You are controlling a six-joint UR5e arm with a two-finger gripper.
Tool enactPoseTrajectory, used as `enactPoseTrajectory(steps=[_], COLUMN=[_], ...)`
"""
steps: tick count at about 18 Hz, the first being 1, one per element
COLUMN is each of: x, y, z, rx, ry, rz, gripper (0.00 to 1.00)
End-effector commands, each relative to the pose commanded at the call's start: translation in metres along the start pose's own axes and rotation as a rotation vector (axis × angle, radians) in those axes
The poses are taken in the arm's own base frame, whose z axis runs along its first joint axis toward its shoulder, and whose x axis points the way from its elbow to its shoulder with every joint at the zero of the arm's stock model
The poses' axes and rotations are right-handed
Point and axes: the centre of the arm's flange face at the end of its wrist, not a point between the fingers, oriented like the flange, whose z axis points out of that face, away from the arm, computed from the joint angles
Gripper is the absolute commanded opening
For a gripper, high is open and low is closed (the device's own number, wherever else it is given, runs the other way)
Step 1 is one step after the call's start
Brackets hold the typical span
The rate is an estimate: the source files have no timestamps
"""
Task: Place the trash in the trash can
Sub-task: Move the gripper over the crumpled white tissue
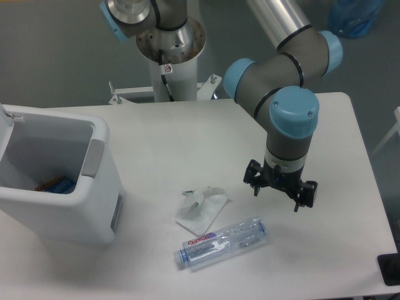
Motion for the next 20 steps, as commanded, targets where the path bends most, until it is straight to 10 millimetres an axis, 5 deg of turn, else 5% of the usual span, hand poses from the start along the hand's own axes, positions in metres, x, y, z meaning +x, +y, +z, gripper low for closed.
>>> enactPoseTrajectory(steps=[8,15,20], x=[0.019,0.077,0.095], y=[-0.021,-0.041,-0.044], z=[0.001,0.030,0.041], rx=[0.005,0.045,0.042], ry=[0.007,-0.019,0.006], rz=[0.032,0.089,0.064], gripper=[1.00,1.00,1.00])
